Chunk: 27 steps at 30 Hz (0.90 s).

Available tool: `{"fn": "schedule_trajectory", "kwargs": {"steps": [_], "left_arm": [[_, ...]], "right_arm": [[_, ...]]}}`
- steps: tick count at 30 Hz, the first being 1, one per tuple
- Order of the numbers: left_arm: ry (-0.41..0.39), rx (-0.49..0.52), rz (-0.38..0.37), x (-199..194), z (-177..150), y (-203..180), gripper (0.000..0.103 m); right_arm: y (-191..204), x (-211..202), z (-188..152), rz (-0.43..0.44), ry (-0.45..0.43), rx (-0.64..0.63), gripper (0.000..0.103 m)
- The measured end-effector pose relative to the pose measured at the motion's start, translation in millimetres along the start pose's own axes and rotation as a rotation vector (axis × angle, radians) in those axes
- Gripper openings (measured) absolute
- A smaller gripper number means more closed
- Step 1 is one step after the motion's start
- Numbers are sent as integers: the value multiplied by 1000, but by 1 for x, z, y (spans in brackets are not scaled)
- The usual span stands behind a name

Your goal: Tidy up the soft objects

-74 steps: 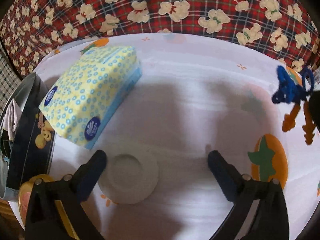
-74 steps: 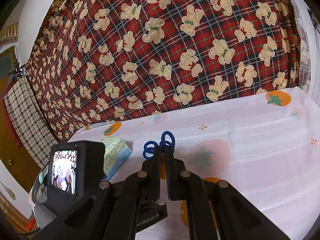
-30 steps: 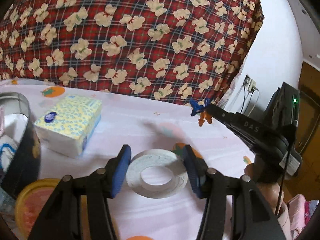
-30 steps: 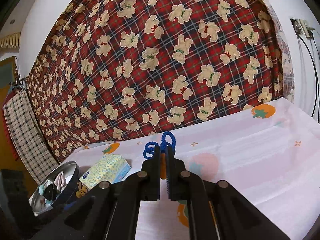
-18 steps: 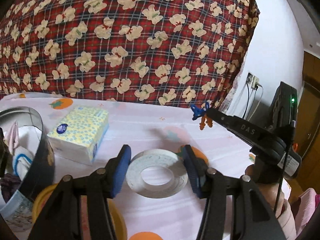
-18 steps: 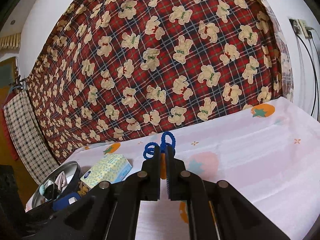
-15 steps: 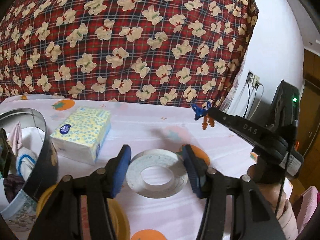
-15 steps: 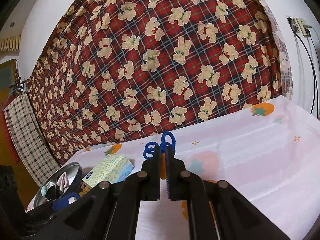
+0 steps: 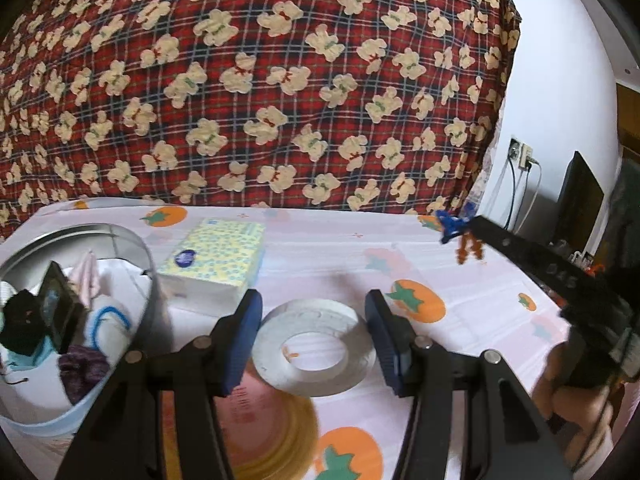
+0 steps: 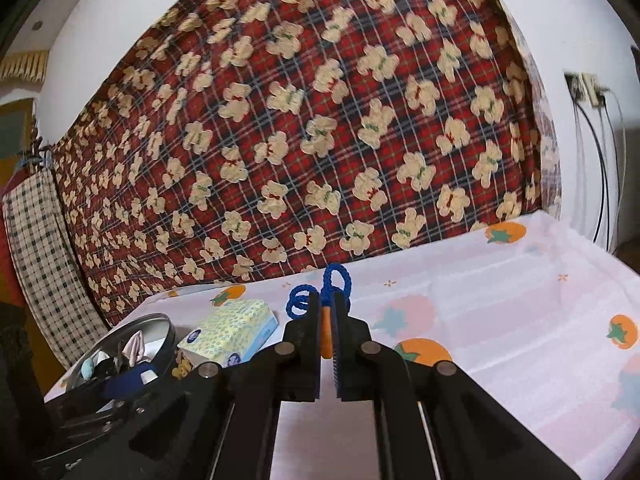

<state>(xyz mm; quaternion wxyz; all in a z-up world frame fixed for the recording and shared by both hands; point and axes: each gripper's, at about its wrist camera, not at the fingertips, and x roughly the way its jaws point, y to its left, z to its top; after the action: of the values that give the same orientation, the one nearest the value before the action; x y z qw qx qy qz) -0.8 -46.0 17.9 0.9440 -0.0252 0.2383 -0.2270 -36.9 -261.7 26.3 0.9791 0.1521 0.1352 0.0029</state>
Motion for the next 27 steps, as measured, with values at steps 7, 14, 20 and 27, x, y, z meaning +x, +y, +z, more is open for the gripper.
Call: {"fn": "schedule_trajectory", "kwargs": {"steps": [7, 14, 20, 27], "left_arm": [[-9, -28, 14, -15, 0, 22, 53], [-33, -39, 45, -33, 2, 43, 53], [-42, -77, 119, -45, 4, 83, 53], [-24, -153, 292, -51, 4, 164, 53]], "right_arm": [[37, -24, -3, 9, -26, -53, 5], [73, -29, -11, 60, -22, -66, 5], [122, -19, -17, 148, -11, -94, 5], [207, 28, -26, 289, 47, -135, 5]]}}
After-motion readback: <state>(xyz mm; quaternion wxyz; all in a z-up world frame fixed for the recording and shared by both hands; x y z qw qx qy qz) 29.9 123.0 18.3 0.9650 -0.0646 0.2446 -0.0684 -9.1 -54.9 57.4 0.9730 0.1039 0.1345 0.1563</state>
